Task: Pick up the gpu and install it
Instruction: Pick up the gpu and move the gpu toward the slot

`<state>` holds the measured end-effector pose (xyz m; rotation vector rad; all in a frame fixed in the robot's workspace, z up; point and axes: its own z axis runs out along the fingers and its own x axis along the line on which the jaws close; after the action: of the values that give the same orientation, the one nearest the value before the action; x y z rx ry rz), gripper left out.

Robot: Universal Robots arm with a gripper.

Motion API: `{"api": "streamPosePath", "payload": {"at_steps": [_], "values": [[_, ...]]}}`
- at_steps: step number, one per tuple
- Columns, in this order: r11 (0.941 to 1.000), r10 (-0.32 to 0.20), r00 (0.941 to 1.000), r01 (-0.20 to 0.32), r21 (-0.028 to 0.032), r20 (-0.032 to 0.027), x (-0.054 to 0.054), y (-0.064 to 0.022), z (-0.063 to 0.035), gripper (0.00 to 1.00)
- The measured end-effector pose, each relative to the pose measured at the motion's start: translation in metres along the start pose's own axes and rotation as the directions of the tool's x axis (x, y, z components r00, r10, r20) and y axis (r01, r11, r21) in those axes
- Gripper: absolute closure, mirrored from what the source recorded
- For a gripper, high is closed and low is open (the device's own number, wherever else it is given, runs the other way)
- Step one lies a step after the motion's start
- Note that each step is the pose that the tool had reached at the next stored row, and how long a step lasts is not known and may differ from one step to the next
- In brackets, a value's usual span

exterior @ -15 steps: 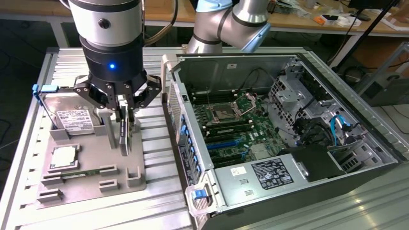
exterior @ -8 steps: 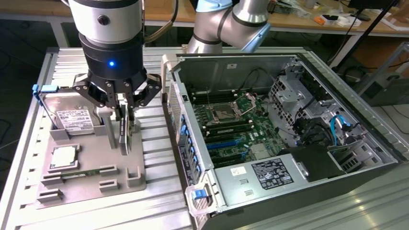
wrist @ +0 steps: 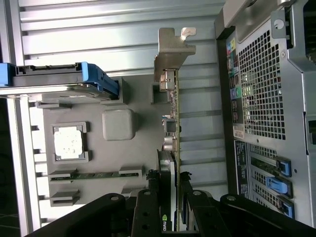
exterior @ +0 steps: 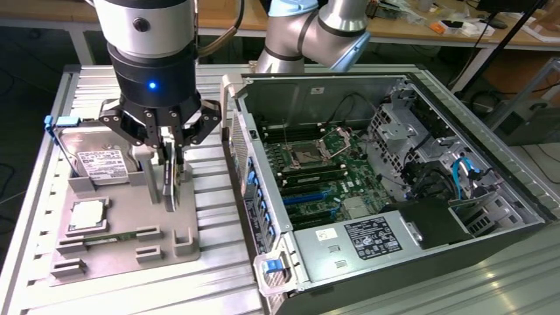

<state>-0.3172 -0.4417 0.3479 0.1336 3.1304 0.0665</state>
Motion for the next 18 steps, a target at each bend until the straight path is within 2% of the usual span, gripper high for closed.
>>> {"api": "streamPosePath", "payload": {"at_steps": [18], "values": [[1.0, 0.003, 1.0, -0.003, 0.0006, -0.0005, 0.0, 0.0004, -0.0088, 0.73]]}}
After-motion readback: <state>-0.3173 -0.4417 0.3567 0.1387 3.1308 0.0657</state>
